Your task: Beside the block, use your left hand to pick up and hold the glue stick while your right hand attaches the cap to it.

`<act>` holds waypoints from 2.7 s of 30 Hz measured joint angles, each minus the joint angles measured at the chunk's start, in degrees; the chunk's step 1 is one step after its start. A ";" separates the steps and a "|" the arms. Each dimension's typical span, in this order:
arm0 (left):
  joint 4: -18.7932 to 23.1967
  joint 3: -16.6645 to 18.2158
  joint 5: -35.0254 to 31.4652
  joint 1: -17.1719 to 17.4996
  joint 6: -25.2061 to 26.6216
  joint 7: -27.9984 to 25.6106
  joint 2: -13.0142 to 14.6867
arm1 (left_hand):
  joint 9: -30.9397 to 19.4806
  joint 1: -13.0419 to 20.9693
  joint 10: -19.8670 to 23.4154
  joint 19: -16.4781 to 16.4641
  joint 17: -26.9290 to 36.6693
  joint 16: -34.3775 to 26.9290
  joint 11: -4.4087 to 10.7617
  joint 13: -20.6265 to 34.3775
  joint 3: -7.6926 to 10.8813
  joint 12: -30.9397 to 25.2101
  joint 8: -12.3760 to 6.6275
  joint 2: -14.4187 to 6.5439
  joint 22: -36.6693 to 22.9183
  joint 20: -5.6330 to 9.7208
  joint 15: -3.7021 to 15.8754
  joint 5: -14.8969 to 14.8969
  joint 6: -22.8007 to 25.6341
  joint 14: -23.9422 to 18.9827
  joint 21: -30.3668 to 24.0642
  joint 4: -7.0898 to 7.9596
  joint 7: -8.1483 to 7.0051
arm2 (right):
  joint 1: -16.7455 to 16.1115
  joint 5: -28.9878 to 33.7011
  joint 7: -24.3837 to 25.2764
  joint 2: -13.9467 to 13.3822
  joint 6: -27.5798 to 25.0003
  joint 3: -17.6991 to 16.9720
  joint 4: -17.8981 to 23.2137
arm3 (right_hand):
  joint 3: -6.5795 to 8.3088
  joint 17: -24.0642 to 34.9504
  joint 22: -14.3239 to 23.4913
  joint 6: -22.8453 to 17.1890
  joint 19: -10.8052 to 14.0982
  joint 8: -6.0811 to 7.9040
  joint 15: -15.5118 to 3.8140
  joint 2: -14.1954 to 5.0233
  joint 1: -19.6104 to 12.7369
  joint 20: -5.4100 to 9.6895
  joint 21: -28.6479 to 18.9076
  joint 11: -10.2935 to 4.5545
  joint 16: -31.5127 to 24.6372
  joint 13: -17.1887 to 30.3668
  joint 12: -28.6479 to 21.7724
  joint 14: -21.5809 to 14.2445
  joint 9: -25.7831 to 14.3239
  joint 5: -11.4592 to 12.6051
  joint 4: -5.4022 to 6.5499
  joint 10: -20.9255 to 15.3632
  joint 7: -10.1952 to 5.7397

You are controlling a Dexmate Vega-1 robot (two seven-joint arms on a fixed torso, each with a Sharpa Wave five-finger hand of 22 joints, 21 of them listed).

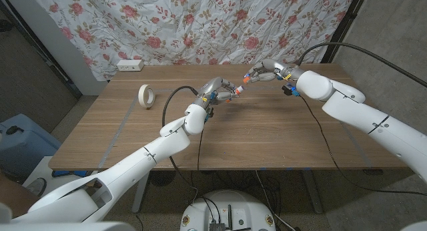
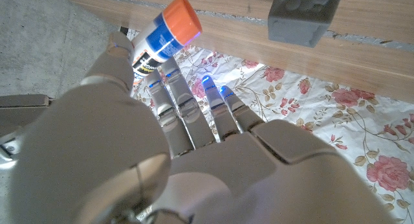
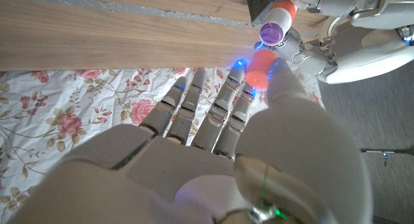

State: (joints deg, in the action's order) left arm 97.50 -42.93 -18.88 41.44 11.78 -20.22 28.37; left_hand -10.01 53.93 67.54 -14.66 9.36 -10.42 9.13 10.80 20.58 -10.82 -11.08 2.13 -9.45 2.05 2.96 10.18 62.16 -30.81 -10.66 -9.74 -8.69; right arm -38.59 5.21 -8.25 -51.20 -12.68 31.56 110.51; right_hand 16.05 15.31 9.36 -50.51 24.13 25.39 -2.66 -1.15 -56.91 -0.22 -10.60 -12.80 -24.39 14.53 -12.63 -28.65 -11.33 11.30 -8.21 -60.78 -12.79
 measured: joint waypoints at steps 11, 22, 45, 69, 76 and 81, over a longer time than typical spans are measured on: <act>0.29 0.03 -0.06 0.18 -0.16 -0.27 0.17 | 0.00 0.00 0.00 0.00 0.00 0.00 0.00 -0.03 0.00 0.00 0.00 0.00 0.00 0.00 0.00 -0.01 0.00 0.00 0.00 0.00 0.00 | -0.47 0.03 0.01 -0.11 0.02 0.05 0.48 | -0.17 0.00 0.00 0.09 0.00 -0.04 0.00 0.01 -0.01 0.00 0.00 0.00 -0.21 0.00 0.00 0.00 0.03 0.00 -0.17 0.00 0.09; 1.11 0.30 -0.32 0.72 0.22 -0.52 0.47 | 0.00 0.00 0.00 0.00 0.00 0.00 0.00 -0.01 0.00 0.02 0.00 0.00 0.00 0.00 0.00 0.23 0.00 0.00 0.00 0.00 0.00 | -0.89 0.04 0.00 -0.23 -0.17 0.15 1.05 | -0.19 -0.01 0.00 0.09 0.42 -0.23 0.00 0.00 -0.02 -0.41 0.00 0.00 -0.21 -0.01 0.00 0.00 0.00 0.00 -0.15 0.00 0.09; 3.37 0.80 -0.83 2.24 1.21 -0.72 1.25 | 0.00 0.00 0.00 0.00 0.00 0.00 0.00 0.02 0.00 0.00 0.00 0.00 0.00 0.00 0.00 0.22 0.00 0.00 0.00 0.00 0.00 | -2.15 0.41 0.40 -0.96 -1.05 -0.13 2.32 | -0.56 -0.01 0.00 0.09 0.41 -0.58 0.00 -0.23 -0.26 -0.41 0.00 0.00 -0.21 -0.02 0.00 -0.01 0.00 -0.01 -0.25 0.00 0.09; 3.48 0.90 -1.05 2.18 1.48 -0.72 1.11 | 0.00 0.00 0.00 0.00 0.00 0.00 0.00 -0.03 0.00 -0.22 0.00 0.00 0.00 0.00 0.00 0.19 0.00 0.00 0.00 0.00 0.00 | -2.43 0.75 1.01 -0.72 -1.04 -0.18 2.16 | -0.56 -0.01 0.00 0.09 0.41 -0.67 0.00 -0.22 -0.25 -0.40 0.00 0.00 -0.41 -0.03 0.00 -0.01 -0.01 -0.01 -0.25 -0.01 0.09; 3.34 0.91 -1.08 2.16 1.48 -0.79 1.02 | 0.00 0.00 0.00 0.00 0.00 0.00 0.00 -0.03 0.00 -0.21 0.00 0.00 0.00 0.00 0.00 0.23 0.00 0.00 0.00 0.00 0.00 | -2.52 0.84 1.05 -0.65 -1.05 -0.07 2.15 | -0.56 -0.01 0.00 0.09 0.41 -0.77 0.00 -0.23 -0.25 -0.40 0.00 0.00 -0.40 -0.03 0.45 -0.01 -0.01 0.00 -0.25 -0.01 0.09; 3.08 0.91 -1.08 1.99 1.46 -0.81 0.91 | 0.00 0.00 0.00 0.00 0.00 0.00 0.00 -0.02 -0.01 -0.21 0.00 0.00 0.00 0.00 0.00 0.23 0.00 0.00 0.00 -0.01 0.00 | -2.52 0.92 1.06 -0.56 -1.12 0.05 2.12 | -0.80 -0.02 0.00 0.09 0.41 -0.75 0.00 -0.24 -0.23 -0.40 0.00 0.00 -0.40 -0.03 0.45 -0.01 -0.01 0.00 -0.01 -0.01 0.09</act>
State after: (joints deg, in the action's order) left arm 100.57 -42.01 -19.95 43.43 13.23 -21.02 29.28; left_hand -10.01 53.93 67.54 -14.66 9.37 -10.42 9.13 10.78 20.57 -11.03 -11.08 2.13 -9.45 2.05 2.96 10.41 62.16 -30.81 -10.66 -9.75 -8.69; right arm -41.10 6.14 -7.19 -51.77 -13.80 31.61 112.63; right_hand 15.25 15.29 9.36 -50.41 24.54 24.63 -2.66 -1.39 -57.13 -0.62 -10.60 -12.80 -24.79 14.50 -12.18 -28.66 -11.34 11.29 -8.22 -60.78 -12.70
